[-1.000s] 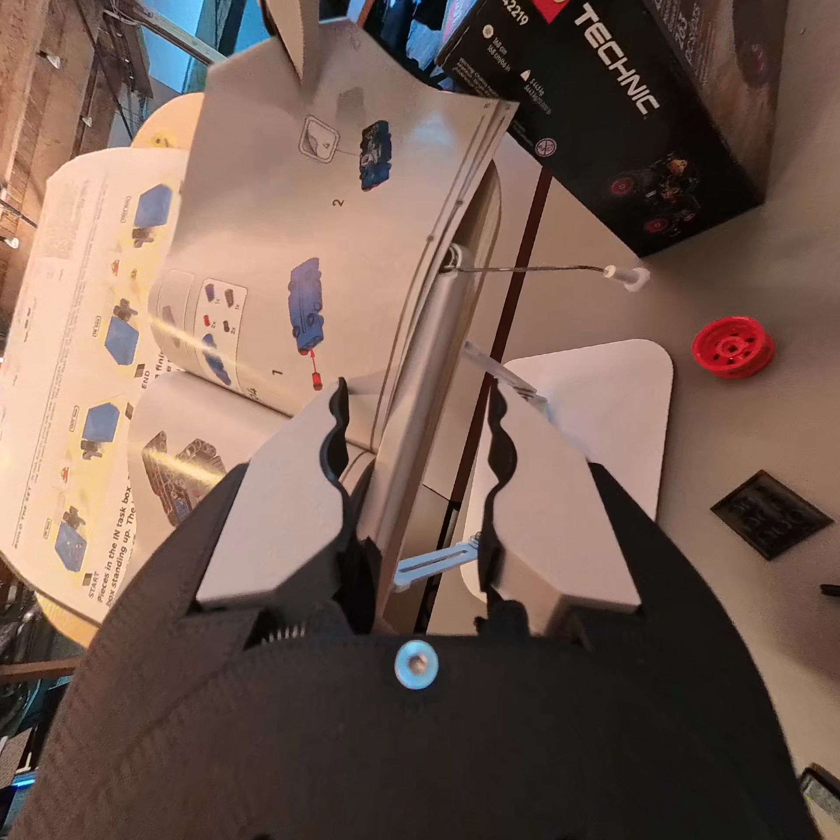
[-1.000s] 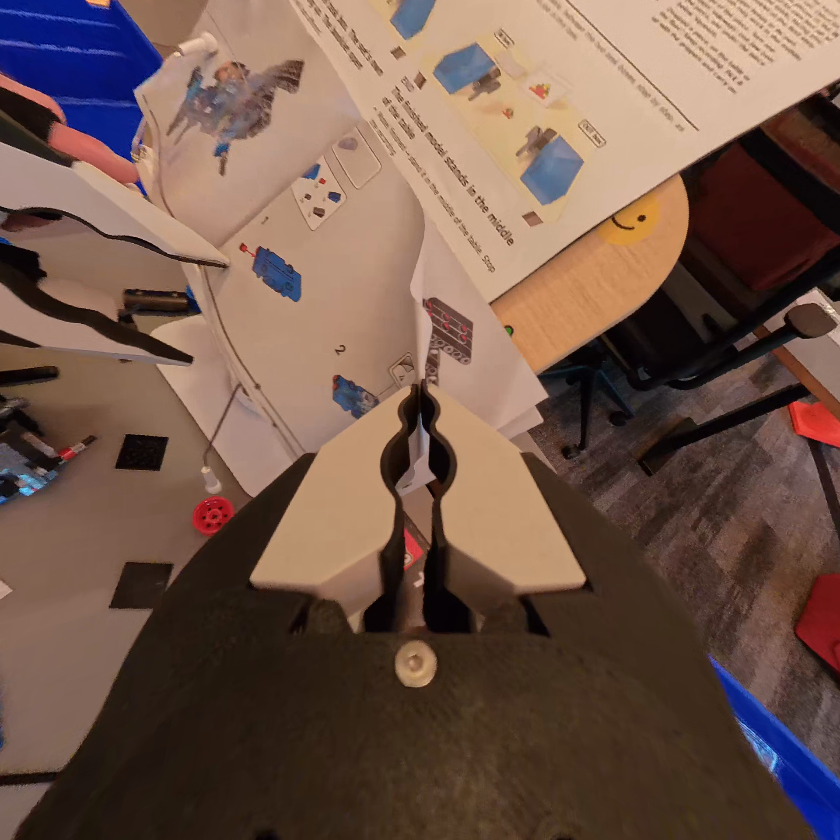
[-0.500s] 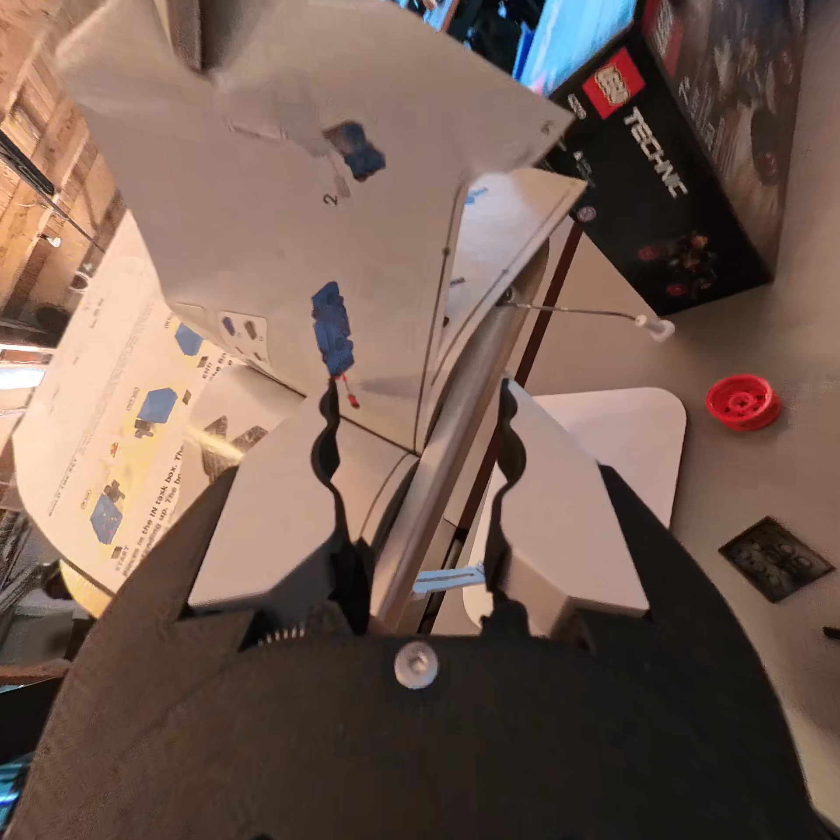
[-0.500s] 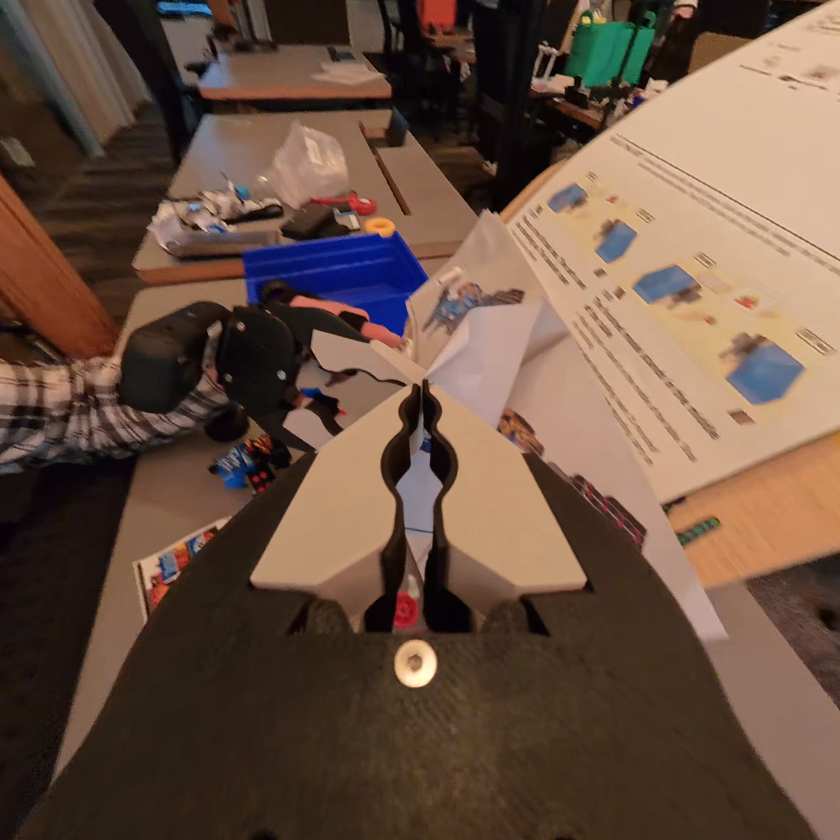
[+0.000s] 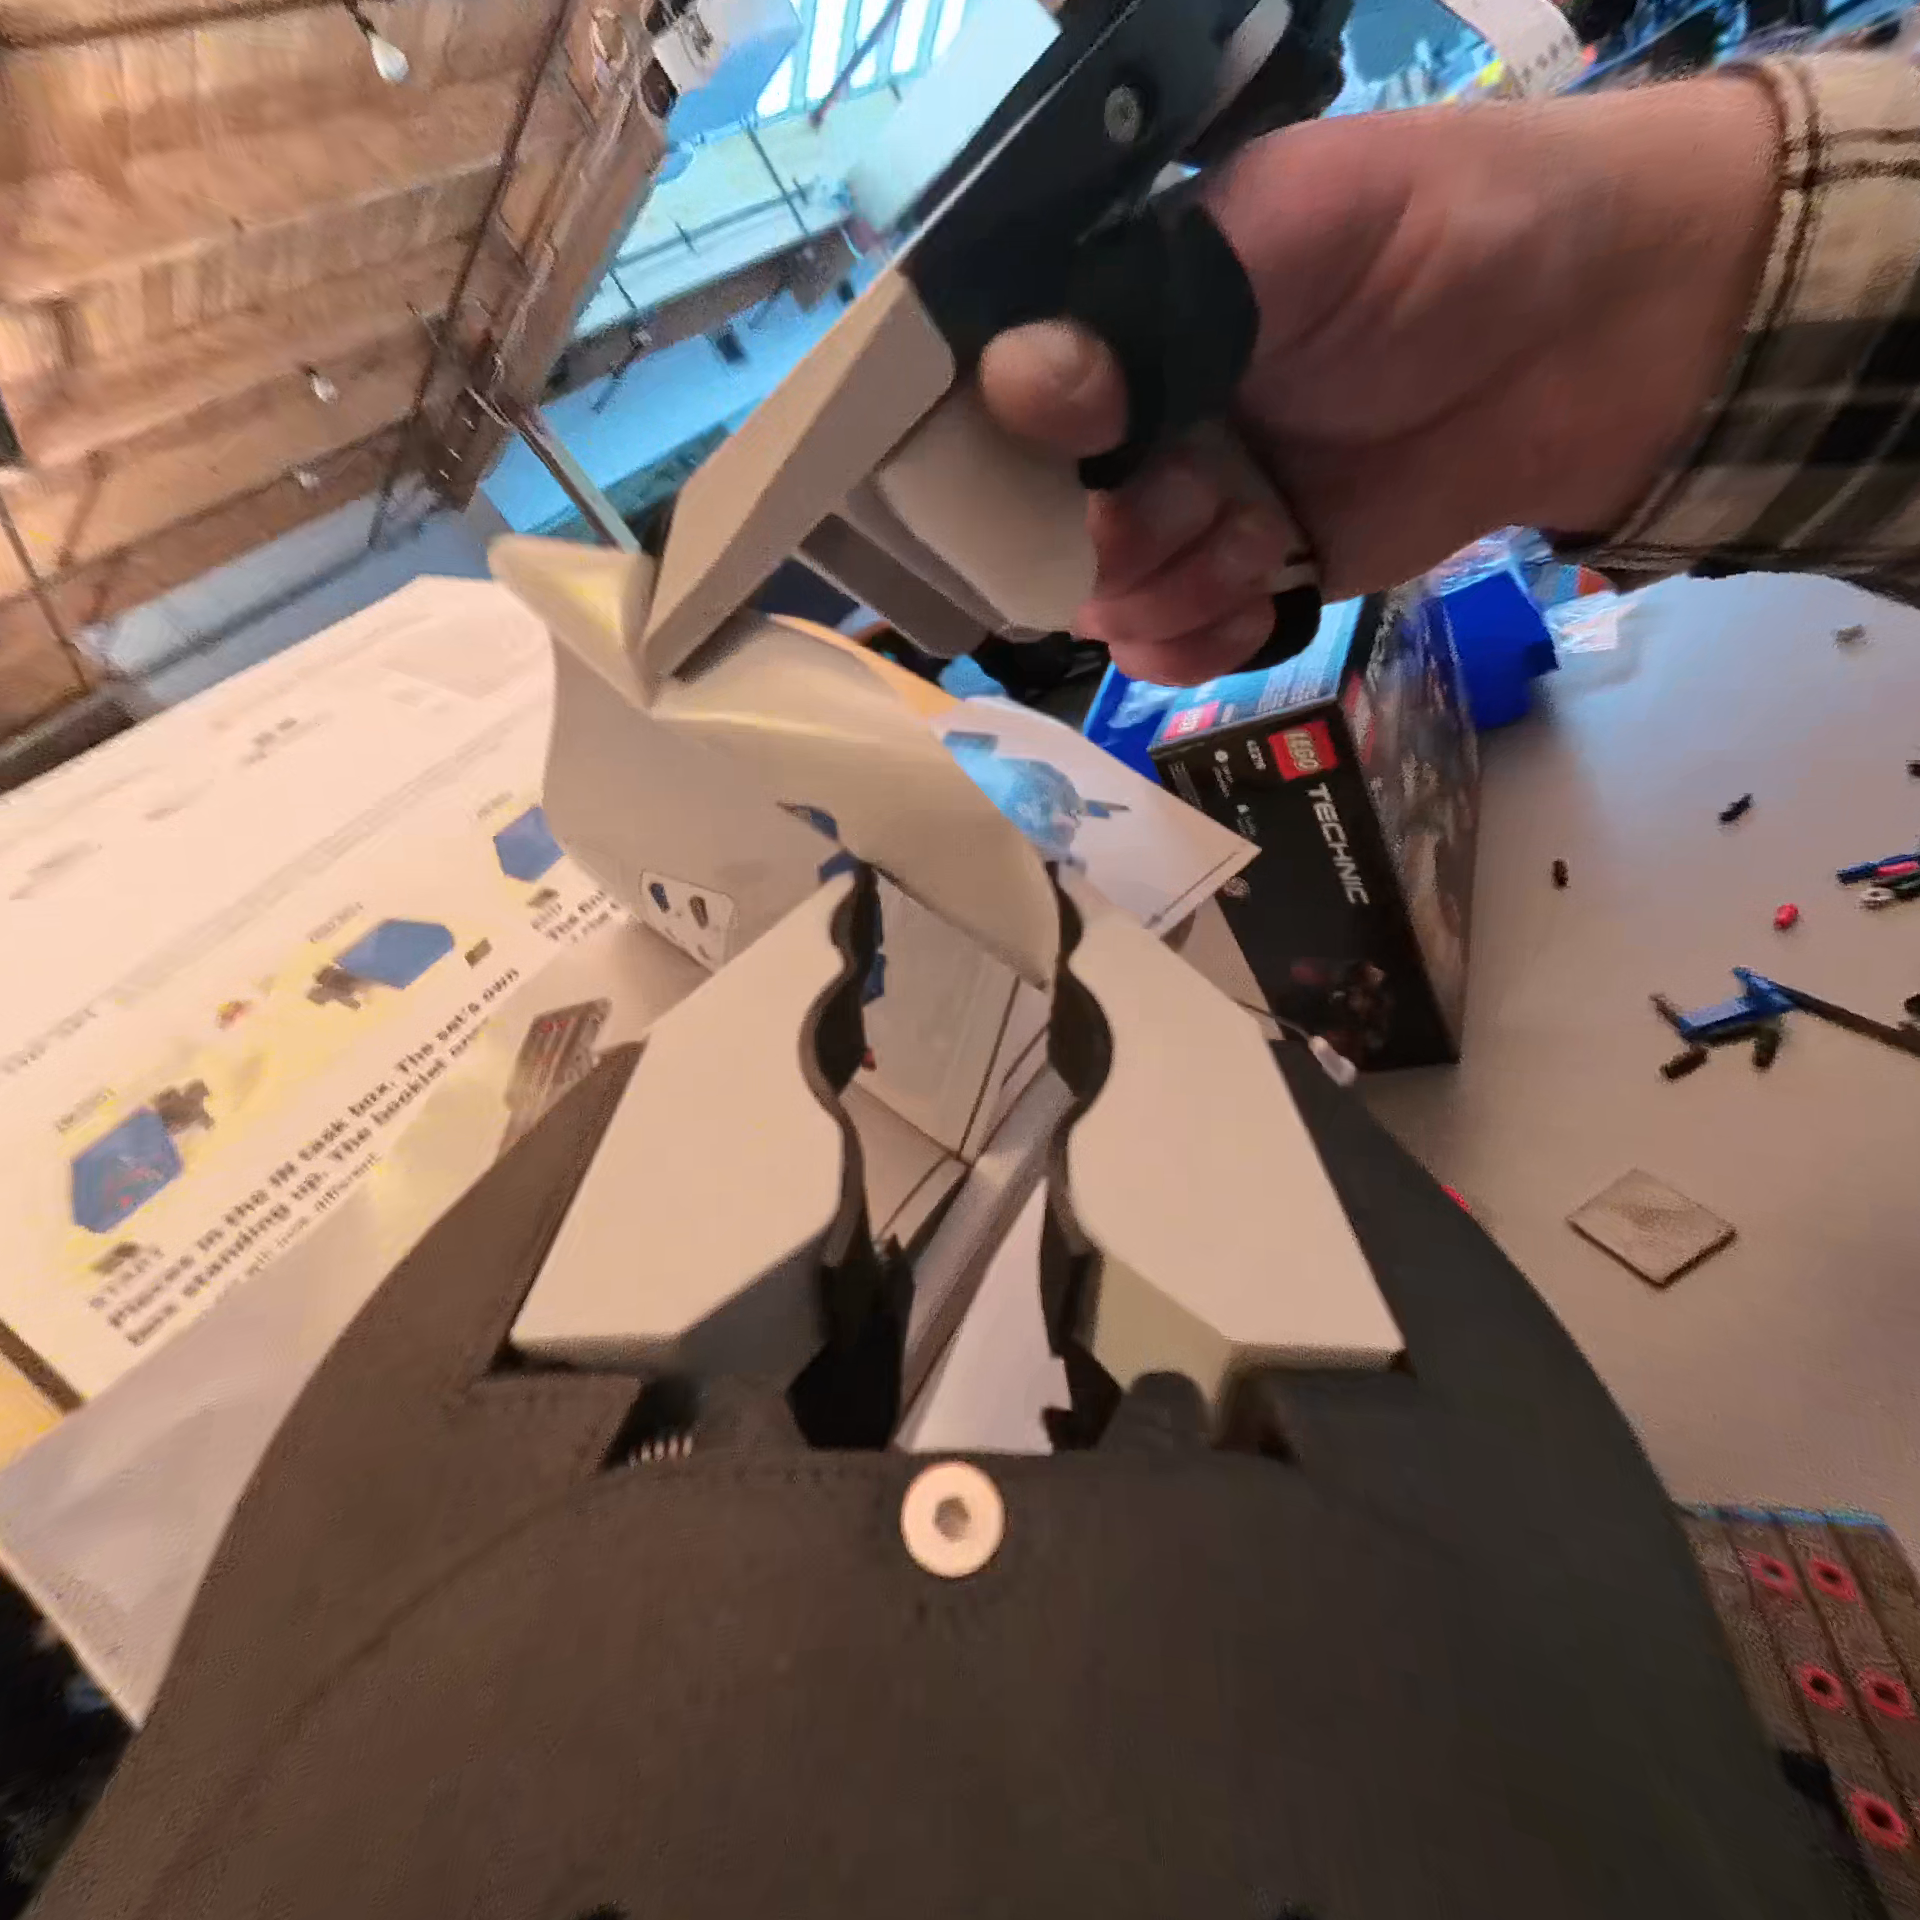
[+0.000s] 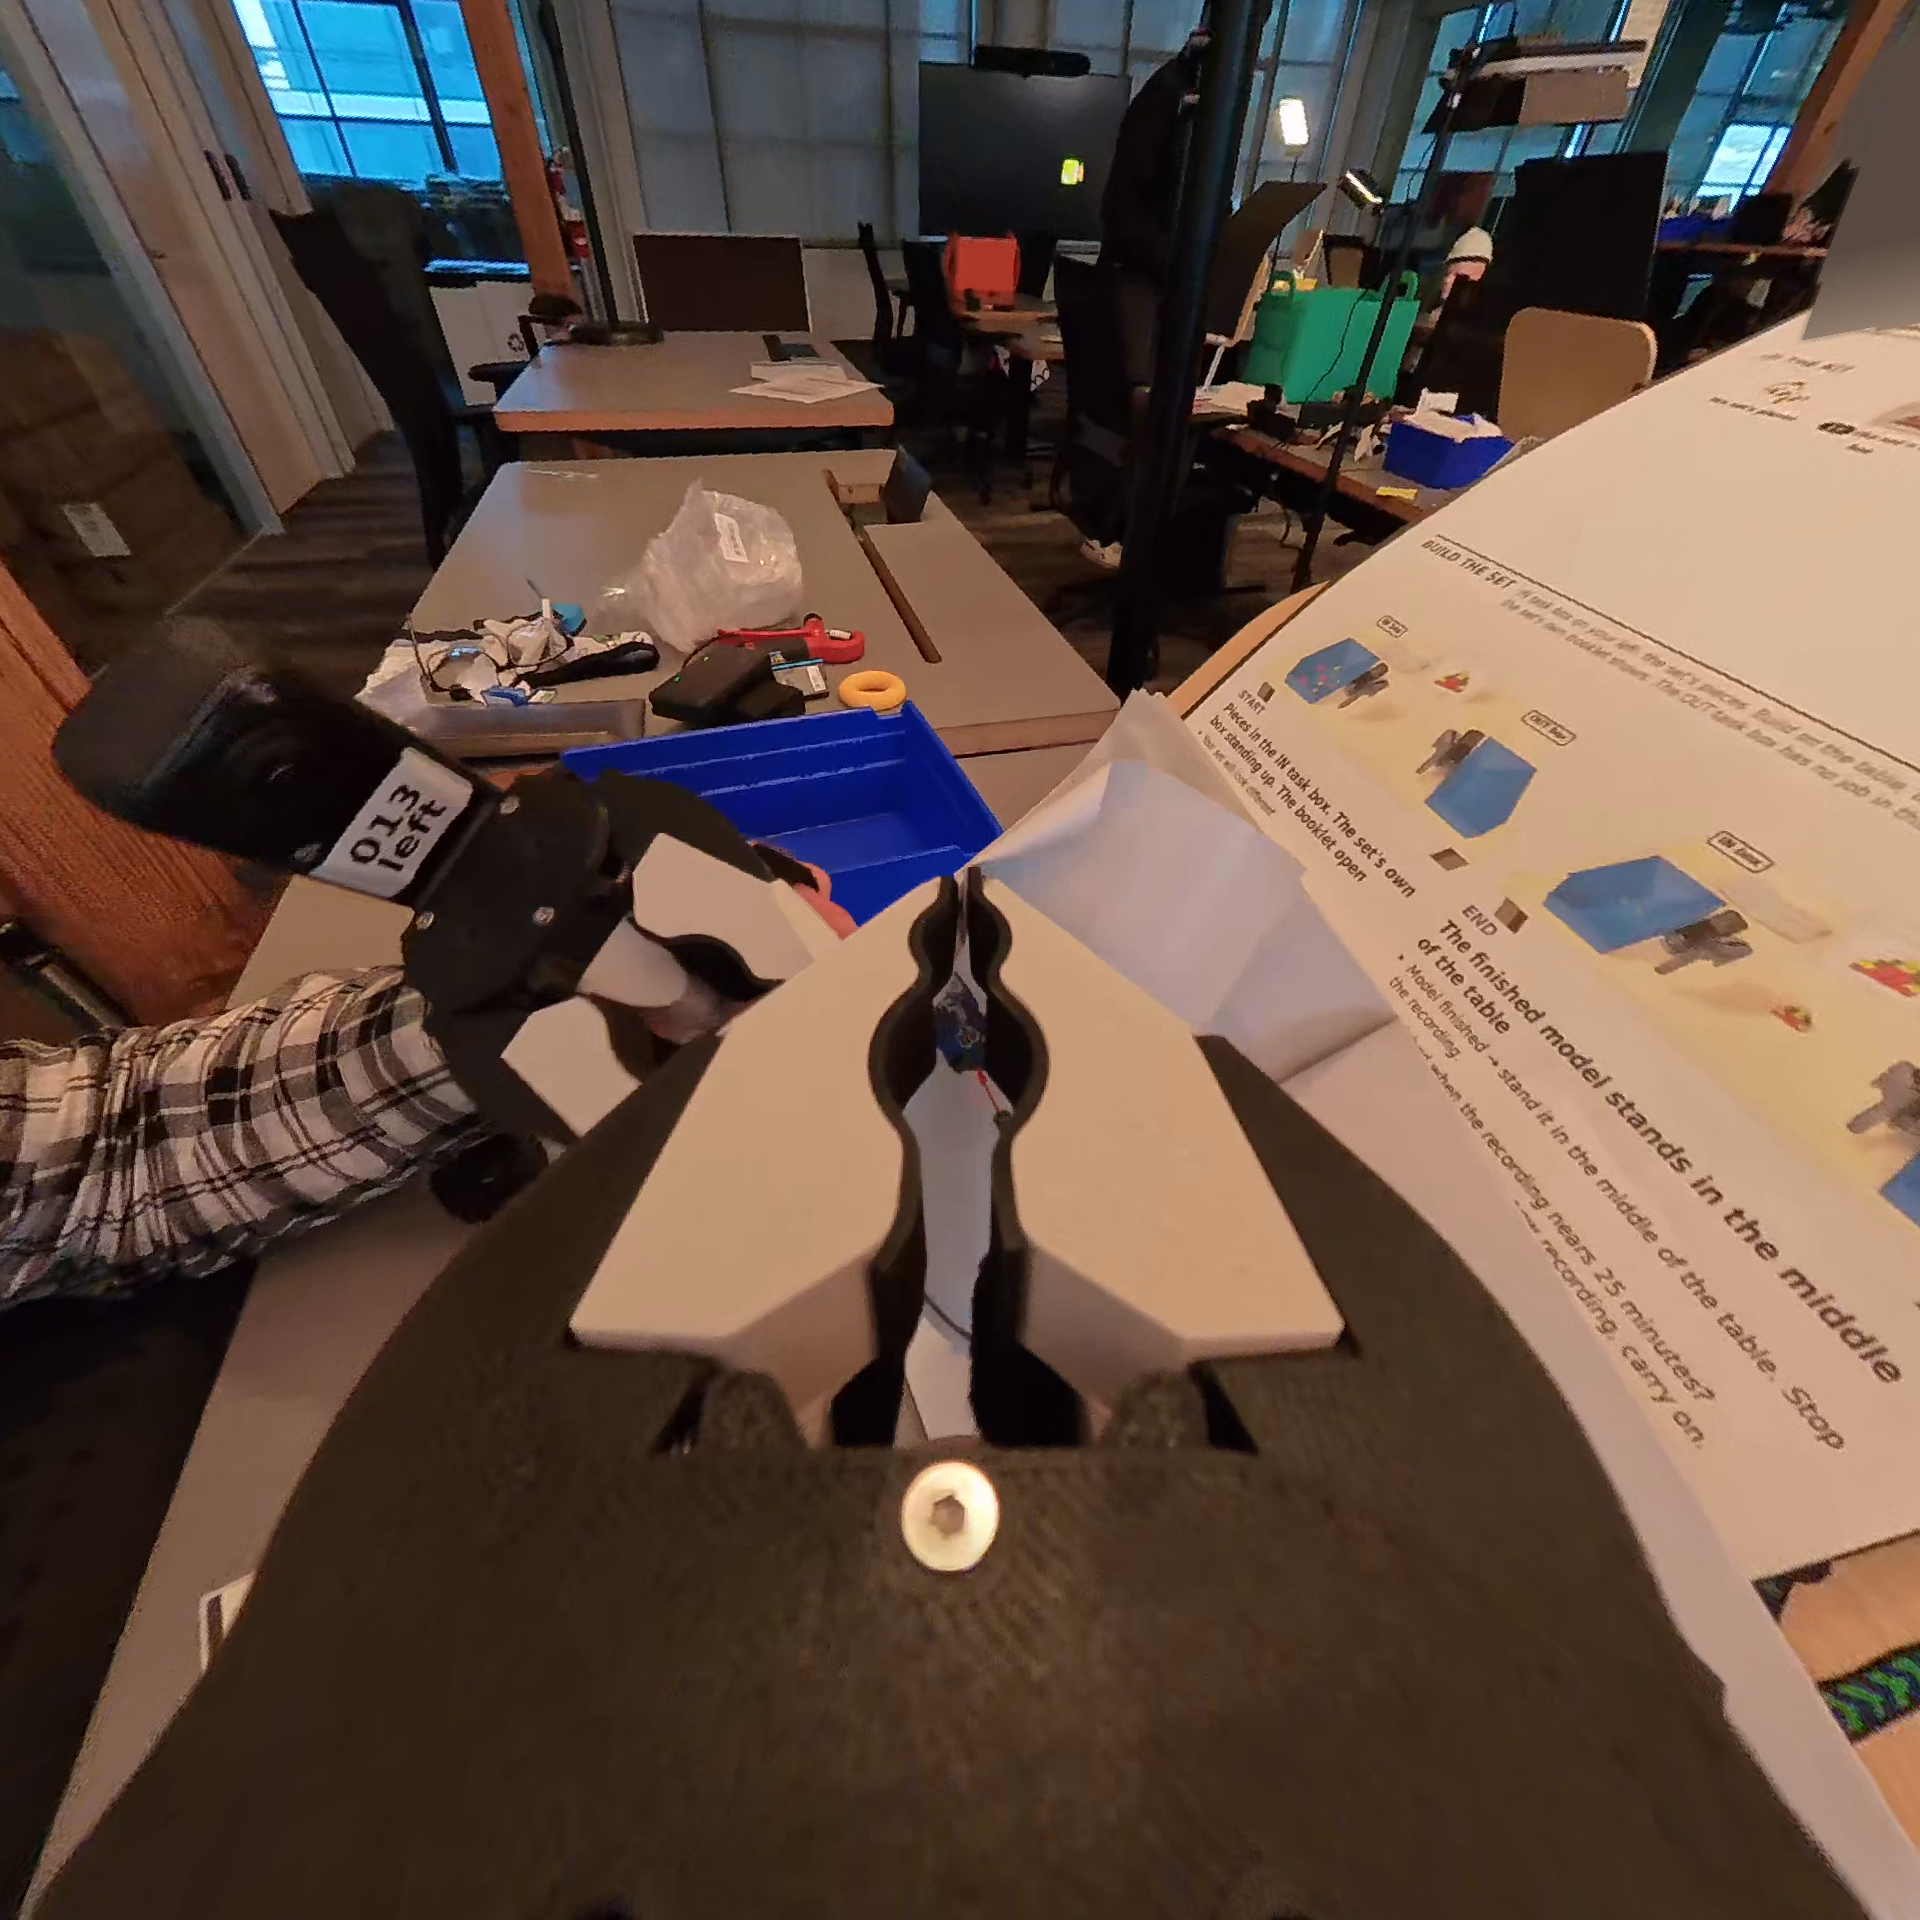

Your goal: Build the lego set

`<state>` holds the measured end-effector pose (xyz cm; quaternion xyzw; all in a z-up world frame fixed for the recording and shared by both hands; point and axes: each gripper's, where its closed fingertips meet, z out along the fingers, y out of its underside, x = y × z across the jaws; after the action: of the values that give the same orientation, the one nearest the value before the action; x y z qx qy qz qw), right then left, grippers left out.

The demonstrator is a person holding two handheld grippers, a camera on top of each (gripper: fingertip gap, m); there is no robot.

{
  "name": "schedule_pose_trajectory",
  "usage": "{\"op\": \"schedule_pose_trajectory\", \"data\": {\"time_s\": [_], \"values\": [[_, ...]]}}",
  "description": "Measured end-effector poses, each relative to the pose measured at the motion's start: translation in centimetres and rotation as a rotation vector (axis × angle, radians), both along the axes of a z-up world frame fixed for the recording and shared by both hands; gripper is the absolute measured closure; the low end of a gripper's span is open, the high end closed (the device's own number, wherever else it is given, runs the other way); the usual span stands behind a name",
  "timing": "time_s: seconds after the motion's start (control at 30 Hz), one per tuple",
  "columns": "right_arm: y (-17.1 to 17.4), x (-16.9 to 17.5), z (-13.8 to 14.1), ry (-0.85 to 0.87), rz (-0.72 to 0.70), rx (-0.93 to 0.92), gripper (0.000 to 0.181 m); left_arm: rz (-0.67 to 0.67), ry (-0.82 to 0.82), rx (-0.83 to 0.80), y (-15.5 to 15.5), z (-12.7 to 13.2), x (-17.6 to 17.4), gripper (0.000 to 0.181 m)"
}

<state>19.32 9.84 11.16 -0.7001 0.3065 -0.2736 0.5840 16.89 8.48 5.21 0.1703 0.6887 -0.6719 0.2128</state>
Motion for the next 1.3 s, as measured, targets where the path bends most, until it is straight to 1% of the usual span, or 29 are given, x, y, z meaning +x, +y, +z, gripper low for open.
{"op": "schedule_pose_trajectory", "data": {"time_s": [0.07,0.17,0.23,0.37,0.5,0.63,0.7,0.73,0.87,0.97,1.03,1.13,1.3], "values": [[0.3,0.3,0.0,-0.005,0.001,0.01,0.18,-0.026,0.05,0.004,0.4,-0.1,0.4,0.163],[0.3,0.6,0.4,-0.021,-0.01,0.034,0.174,-0.019,0.113,-0.009,1.1,0.0,1.8,0.176],[0.3,0.5,0.6,-0.026,-0.006,0.046,0.158,-0.014,0.17,-0.027,1.8,0.3,2.9,0.181],[-0.5,0.3,-0.1,-0.045,-0.049,-0.001,0.152,-0.019,0.31,-0.015,3.5,0.3,5.2,0.181],[-1.1,0.4,-1.2,-0.063,-0.091,-0.049,0.148,0.022,0.405,-0.043,5.7,0.6,7.9,0.181],[-0.6,1.1,-5.1,0.023,-0.098,-0.199,0.149,0.049,0.447,0.021,7.4,-0.4,9.5,0.18],[0.1,1.7,-7.0,0.054,-0.098,-0.263,0.152,0.083,0.442,0.023,8.1,-0.5,10.4,0.178],[0.5,2.0,-7.9,0.064,-0.104,-0.304,0.153,0.079,0.451,0.024,8.4,-0.5,10.5,0.177],[1.1,3.1,-10.4,0.085,-0.144,-0.42,0.154,0.077,0.471,0.028,9.5,-0.6,11.1,0.174],[1.7,3.4,-11.3,0.098,-0.142,-0.439,0.154,0.077,0.497,0.003,10.2,-0.3,11.7,0.175],[1.8,3.5,-11.6,0.107,-0.143,-0.446,0.154,0.084,0.497,0.005,10.5,-0.4,12.0,0.18],[1.9,3.3,-11.8,0.114,-0.139,-0.439,0.154,0.114,0.501,0.021,10.7,-0.9,12.6,0.181],[2.0,2.0,-11.6,0.108,-0.134,-0.453,0.153,0.118,0.516,0.026,10.7,-1.4,13.0,0.181]]}}
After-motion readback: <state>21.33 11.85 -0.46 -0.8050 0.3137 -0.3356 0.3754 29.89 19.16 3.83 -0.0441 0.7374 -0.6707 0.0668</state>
